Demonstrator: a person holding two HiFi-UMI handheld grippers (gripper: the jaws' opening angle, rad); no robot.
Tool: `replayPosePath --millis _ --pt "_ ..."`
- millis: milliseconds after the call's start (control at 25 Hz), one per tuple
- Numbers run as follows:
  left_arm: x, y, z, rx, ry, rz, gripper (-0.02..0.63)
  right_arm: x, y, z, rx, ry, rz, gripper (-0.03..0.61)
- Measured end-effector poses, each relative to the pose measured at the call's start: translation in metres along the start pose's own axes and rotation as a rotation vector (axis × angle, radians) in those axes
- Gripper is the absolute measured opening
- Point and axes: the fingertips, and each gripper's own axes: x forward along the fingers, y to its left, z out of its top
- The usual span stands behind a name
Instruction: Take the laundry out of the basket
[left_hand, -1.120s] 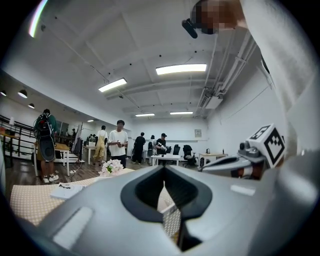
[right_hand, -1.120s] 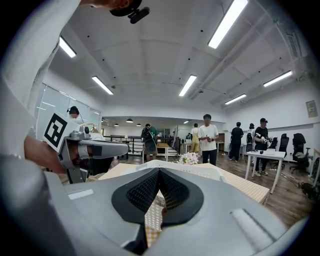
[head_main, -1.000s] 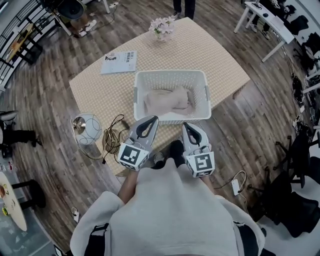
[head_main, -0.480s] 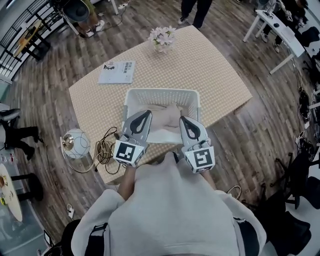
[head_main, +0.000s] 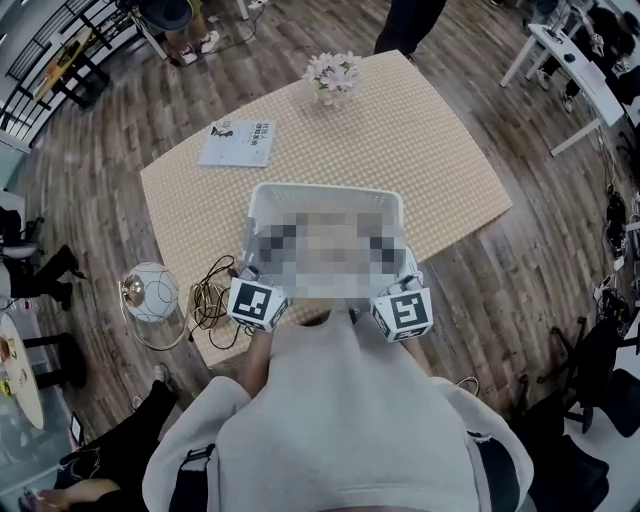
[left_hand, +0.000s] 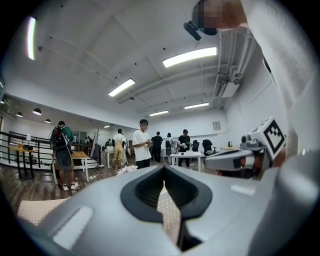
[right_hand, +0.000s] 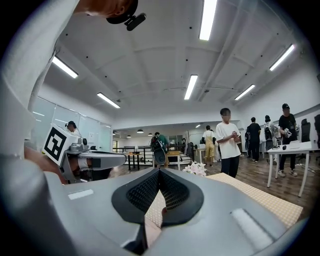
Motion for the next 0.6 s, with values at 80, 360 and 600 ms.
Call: replayPosePath --millis 80,360,600 --pt "0.004 0.008 -0.001 0.003 0.006 -0.005 0.009 0.011 0.001 0.001 -0.002 0.002 0.0 -0.002" --pt "-0.002 0.029 -0.017 -0.054 0.041 -0.006 0.009 0.034 0.015 -0.008 0.002 0.062 0.008 -0.002" --pt "0.0 0.048 -0.039 -0.118 0.08 -0.024 0.008 0.058 0.018 -0.027 0.033 0.122 -0.002 -0.002"
